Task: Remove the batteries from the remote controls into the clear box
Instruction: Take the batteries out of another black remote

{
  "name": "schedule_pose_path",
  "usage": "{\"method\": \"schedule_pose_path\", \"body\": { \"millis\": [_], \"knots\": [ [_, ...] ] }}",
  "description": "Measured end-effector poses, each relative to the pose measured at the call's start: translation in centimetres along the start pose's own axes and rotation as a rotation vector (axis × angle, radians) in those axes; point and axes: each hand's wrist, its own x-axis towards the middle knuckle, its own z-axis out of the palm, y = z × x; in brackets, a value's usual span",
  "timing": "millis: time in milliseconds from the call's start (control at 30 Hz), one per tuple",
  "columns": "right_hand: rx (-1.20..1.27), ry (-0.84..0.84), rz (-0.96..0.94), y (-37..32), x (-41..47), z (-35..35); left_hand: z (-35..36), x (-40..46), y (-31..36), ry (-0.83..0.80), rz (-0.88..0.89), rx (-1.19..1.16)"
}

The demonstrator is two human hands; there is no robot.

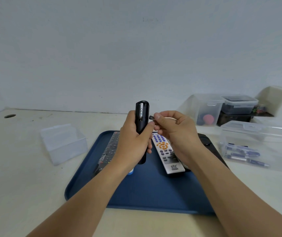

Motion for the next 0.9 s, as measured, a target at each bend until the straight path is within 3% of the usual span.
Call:
{"method": "schedule_pose_path", "body": {
  "millis": [133, 300, 467, 900],
  "knots": [
    [-0.111, 0.129, -0.166, -0.09, -0.30, 0.26, 0.08, -0.02, -0.30, -0.015, 0.002, 0.032],
    [-0.349, 0.117, -0.200, 0.55, -0.43, 0.44, -0.03, 0.00, -0.45, -0.038, 0.041, 0.069],
    [-0.244, 0.117, -0.198, 0.02, -0.39, 0.55, -0.08, -0.09, -0.20, -0.087, 0.012, 0.097],
    [-0.374, 0.167, -0.245, 0.22, -0.30, 0.50, 0.25, -0.72, 0.07, -0.182, 0.035, 0.201]
  ]
}}
